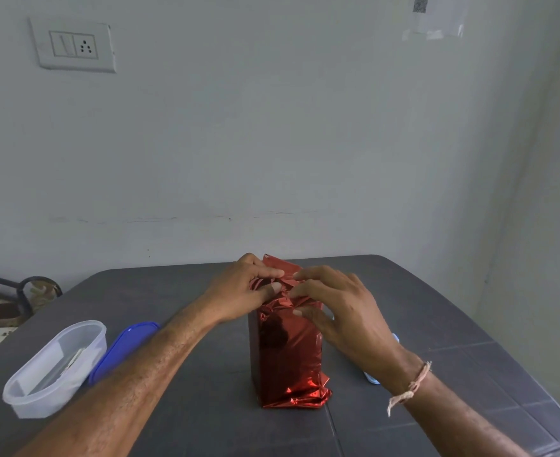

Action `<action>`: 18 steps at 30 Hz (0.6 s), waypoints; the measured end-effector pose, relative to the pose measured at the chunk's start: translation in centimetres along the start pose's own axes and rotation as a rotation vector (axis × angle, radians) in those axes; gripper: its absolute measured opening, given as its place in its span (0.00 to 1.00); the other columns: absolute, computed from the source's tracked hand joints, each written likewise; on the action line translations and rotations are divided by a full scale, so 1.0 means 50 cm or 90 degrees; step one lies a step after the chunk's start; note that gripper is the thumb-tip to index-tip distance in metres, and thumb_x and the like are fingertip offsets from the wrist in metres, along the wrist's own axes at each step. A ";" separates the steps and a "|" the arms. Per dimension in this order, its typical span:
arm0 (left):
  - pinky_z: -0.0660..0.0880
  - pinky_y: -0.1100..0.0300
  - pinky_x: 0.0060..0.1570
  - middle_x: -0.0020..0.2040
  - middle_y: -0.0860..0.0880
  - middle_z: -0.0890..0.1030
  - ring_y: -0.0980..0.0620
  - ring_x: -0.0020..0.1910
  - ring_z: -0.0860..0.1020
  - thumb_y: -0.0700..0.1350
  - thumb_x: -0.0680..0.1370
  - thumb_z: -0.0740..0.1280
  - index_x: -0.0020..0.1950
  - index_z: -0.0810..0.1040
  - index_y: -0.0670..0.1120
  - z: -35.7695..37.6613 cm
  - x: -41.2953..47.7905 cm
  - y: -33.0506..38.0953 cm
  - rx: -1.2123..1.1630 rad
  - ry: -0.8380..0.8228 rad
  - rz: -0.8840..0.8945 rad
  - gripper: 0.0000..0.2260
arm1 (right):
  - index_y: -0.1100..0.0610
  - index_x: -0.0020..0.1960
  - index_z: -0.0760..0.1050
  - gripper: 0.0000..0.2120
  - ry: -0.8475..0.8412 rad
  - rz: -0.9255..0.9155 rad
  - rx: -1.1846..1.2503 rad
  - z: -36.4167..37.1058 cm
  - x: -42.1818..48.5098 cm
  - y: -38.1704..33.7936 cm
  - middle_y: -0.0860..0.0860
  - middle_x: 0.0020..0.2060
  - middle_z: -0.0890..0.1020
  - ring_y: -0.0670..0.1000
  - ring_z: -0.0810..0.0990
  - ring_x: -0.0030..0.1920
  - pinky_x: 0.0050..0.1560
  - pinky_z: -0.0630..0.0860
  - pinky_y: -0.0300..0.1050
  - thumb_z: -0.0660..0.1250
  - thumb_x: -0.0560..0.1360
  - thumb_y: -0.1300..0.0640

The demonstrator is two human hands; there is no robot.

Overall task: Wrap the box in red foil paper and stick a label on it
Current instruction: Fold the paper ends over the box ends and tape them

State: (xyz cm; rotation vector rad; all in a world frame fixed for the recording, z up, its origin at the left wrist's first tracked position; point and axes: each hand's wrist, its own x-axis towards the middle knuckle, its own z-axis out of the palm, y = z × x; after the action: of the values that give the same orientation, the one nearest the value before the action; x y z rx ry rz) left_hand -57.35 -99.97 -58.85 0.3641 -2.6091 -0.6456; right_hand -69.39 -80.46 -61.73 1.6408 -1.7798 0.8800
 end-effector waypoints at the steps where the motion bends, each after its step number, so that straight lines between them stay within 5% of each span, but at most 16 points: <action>1: 0.75 0.52 0.58 0.52 0.56 0.73 0.59 0.53 0.74 0.56 0.80 0.68 0.68 0.80 0.58 0.000 0.000 -0.001 -0.003 -0.003 0.002 0.16 | 0.46 0.54 0.82 0.10 0.020 -0.010 -0.010 -0.001 0.000 0.000 0.42 0.60 0.81 0.45 0.81 0.59 0.56 0.75 0.45 0.65 0.79 0.43; 14: 0.74 0.54 0.60 0.54 0.57 0.71 0.59 0.55 0.72 0.55 0.81 0.67 0.70 0.77 0.59 0.003 -0.006 -0.009 -0.019 -0.018 0.006 0.17 | 0.50 0.45 0.84 0.06 0.113 -0.024 0.003 -0.007 -0.017 -0.014 0.43 0.60 0.82 0.44 0.79 0.57 0.52 0.78 0.47 0.70 0.79 0.52; 18: 0.74 0.49 0.63 0.55 0.58 0.71 0.58 0.57 0.73 0.56 0.81 0.67 0.69 0.78 0.61 0.005 -0.006 -0.016 -0.029 -0.021 0.002 0.16 | 0.51 0.55 0.82 0.06 0.095 -0.003 0.058 -0.013 -0.021 -0.016 0.43 0.62 0.80 0.42 0.79 0.59 0.53 0.79 0.46 0.70 0.81 0.51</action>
State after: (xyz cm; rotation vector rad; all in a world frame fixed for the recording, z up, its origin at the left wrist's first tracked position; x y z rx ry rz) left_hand -57.09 -100.45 -59.54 0.3378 -2.6204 -0.7146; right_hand -68.52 -79.32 -62.06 1.5901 -1.6546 1.0672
